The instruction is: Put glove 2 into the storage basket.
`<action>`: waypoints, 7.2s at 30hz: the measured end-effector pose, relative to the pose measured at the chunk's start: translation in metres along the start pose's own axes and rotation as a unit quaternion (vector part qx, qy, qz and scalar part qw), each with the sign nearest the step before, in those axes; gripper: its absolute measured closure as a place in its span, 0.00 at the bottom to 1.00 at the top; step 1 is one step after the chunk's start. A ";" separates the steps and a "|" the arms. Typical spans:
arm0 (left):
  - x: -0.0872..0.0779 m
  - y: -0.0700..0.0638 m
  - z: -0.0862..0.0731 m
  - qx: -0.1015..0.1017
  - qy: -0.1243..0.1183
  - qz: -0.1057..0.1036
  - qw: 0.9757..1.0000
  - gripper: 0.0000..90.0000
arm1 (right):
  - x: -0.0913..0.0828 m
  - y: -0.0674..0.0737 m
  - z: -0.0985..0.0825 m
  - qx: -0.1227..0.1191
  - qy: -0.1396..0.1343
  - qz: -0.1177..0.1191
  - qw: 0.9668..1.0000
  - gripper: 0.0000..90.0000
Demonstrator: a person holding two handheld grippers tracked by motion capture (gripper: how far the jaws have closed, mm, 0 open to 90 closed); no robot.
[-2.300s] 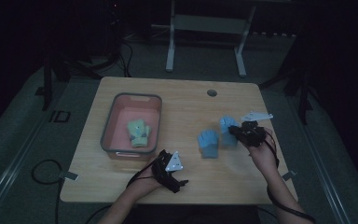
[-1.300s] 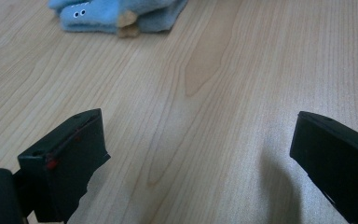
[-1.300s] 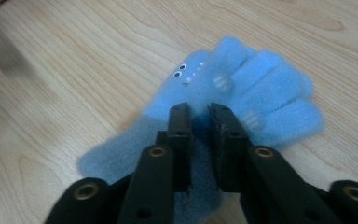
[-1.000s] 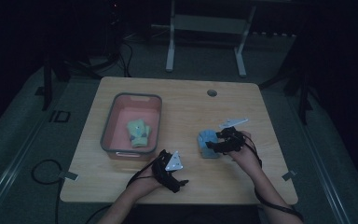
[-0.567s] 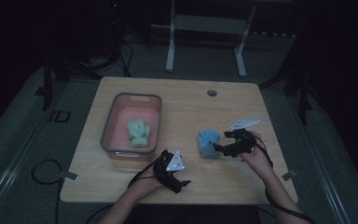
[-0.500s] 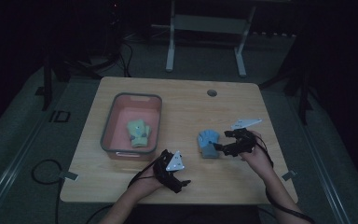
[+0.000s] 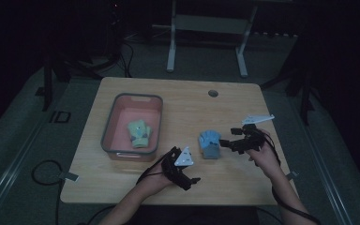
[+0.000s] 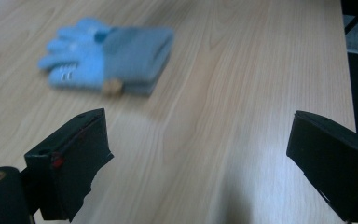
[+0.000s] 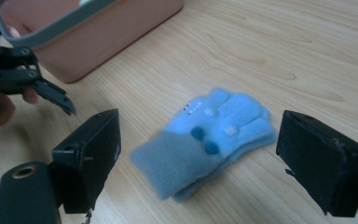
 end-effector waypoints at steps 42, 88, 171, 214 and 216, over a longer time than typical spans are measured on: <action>0.085 0.038 0.028 0.095 0.077 0.030 0.992 0.82 | 0.088 -0.030 -0.036 0.072 0.121 -0.038 0.989 0.65; -0.039 0.068 0.058 0.088 0.111 0.093 0.986 0.85 | 0.081 0.029 0.079 0.029 0.036 0.042 0.998 0.89; -0.181 0.118 -0.048 0.012 0.160 0.137 0.978 0.85 | 0.196 0.168 0.169 -0.058 0.054 0.136 0.988 0.90; -0.124 0.151 -0.071 -0.015 0.192 0.124 0.973 0.85 | 0.251 0.124 0.139 -0.065 0.133 0.051 0.988 0.90; -0.122 0.151 -0.072 -0.017 0.195 0.121 0.973 0.85 | 0.252 0.124 0.138 -0.061 0.137 0.052 0.987 0.89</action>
Point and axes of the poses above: each handheld gripper's, and its own axes: x roughly forward along the jaws, z roughly out of its top, y roughly to its left, the point moved 8 cm from there along x, roughly forward along the jaws, and after that the axes turned 6 degrees about -x, right-handed, at the moved point
